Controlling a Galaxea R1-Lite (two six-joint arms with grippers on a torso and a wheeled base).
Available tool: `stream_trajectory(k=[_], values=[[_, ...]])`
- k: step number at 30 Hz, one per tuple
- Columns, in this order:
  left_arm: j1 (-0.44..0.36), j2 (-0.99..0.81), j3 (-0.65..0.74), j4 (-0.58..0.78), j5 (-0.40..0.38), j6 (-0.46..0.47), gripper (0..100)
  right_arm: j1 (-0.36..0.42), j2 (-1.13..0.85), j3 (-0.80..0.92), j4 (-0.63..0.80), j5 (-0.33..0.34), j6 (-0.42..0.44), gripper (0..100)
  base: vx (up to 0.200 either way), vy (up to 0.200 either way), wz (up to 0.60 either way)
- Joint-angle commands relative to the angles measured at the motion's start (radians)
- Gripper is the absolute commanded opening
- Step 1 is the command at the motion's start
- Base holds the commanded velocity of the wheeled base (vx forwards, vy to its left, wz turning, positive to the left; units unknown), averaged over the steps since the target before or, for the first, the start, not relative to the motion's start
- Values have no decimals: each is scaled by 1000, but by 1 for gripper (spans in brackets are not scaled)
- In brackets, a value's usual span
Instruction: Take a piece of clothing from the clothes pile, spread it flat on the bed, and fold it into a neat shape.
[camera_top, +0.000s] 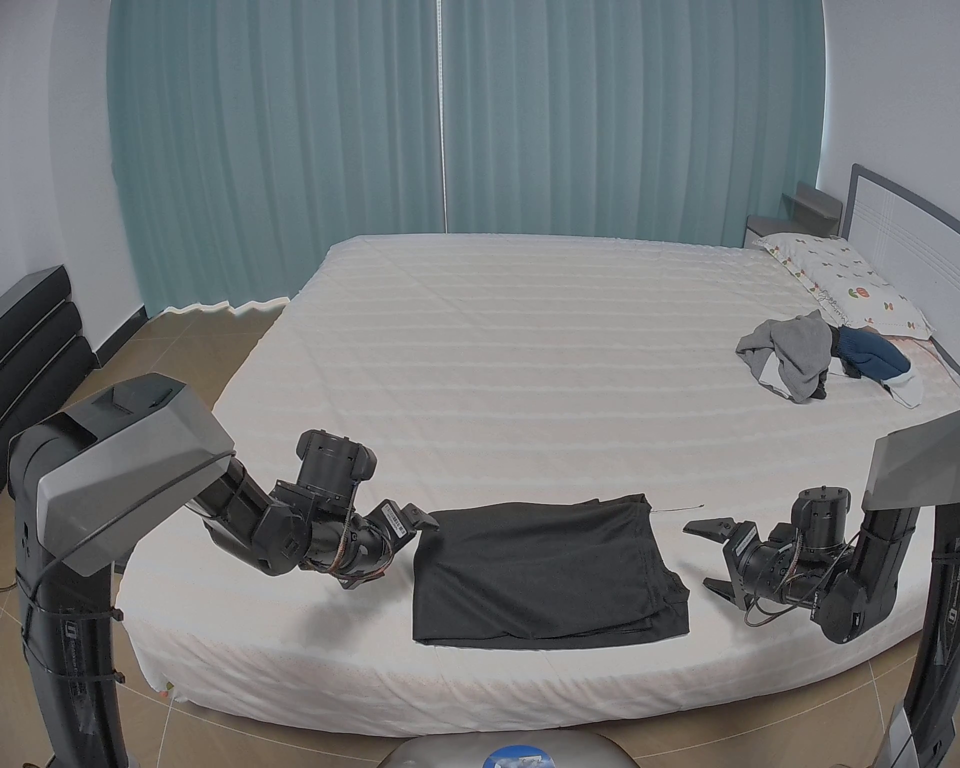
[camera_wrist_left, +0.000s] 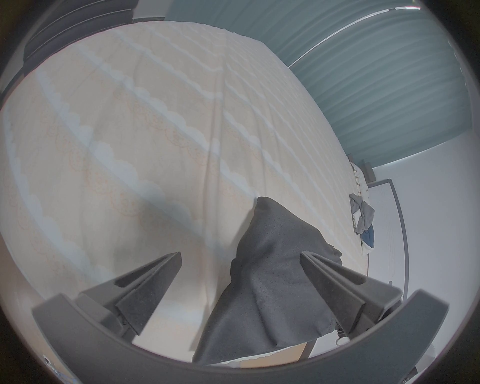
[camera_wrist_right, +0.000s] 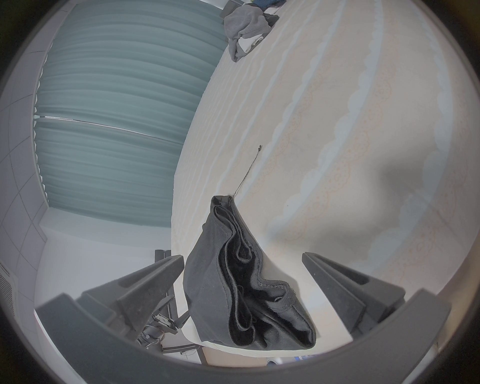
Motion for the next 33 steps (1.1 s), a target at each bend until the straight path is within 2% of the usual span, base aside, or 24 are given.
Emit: stream_trajectory(k=[1, 4, 7, 10, 12, 15, 18, 23, 26, 27, 29, 31, 33], values=[[25, -65, 8, 46, 0, -2, 100, 21, -4, 8, 0, -13, -2, 100, 0, 0, 0], [56, -168, 28, 117, 11, -3, 100, 45, -41, 22, 0, -54, -13, 100, 0, 0, 0], [100, -315, 54, 161, 18, -3, 100, 91, -148, 31, 23, -129, -42, 100, 0, 0, 0], [116, -458, 85, 210, 32, -3, 100, 117, -291, 43, 111, -200, -102, 100, 0, 0, 0], [120, -553, 103, 238, 78, 0, 100, 125, -412, 51, 207, -251, -171, 100, 0, 0, 0], [128, -671, 124, 258, 195, 11, 100, 127, -613, 65, 347, -316, -257, 100, 0, 0, 0], [128, -751, 150, 264, 262, 43, 100, 127, -759, 69, 442, -338, -301, 100, 0, 0, 0], [128, -1011, 301, 241, 393, 164, 100, 127, -1202, 68, 809, -369, -474, 100, 0, 0, 0], [128, -1128, 353, 227, 434, 205, 100, 121, -1374, 60, 967, -373, -539, 100, 0, 0, 0], [128, -1217, 387, 227, 466, 236, 100, 108, -1486, 52, 1080, -382, -585, 100, 0, 0, 0], [126, -1321, 419, 229, 508, 281, 100, 82, -1587, 45, 1187, -407, -637, 100, 0, 0, 0], [125, -1449, 434, 244, 543, 342, 100, 38, -1679, 49, 1270, -428, -692, 100, 0, 0, 0], [131, -1565, 436, 301, 558, 379, 100, -25, -1758, 58, 1315, -421, -734, 100, 0, 0, 0]])
